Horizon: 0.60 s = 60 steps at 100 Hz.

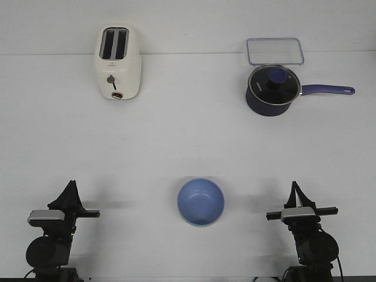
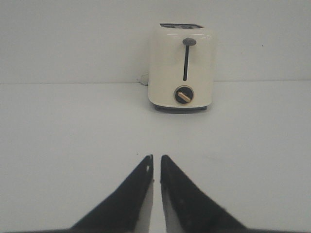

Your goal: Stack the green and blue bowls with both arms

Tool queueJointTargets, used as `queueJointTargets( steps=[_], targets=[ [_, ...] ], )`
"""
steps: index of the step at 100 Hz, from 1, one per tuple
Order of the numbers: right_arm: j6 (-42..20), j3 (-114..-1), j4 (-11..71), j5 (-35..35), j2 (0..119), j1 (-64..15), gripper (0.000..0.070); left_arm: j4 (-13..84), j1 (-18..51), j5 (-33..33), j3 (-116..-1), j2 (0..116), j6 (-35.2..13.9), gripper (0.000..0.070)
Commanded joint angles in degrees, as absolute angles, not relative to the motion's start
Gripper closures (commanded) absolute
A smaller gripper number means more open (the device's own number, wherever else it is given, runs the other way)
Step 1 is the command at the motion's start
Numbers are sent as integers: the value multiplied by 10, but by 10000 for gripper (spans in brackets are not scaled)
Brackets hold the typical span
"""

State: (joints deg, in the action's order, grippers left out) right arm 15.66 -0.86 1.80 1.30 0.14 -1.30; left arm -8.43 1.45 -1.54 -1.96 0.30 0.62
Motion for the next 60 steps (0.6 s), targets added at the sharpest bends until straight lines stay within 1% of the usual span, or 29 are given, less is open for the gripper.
queueJointTargets(
  steps=[1,60],
  targets=[
    [169,-7,2,13,1,-12,700,-91,15,-15,-8,2,13,685],
    [167,-7,-4,15,1,-11,700,-91,15,-15,-8,2,13,685]
  ],
)
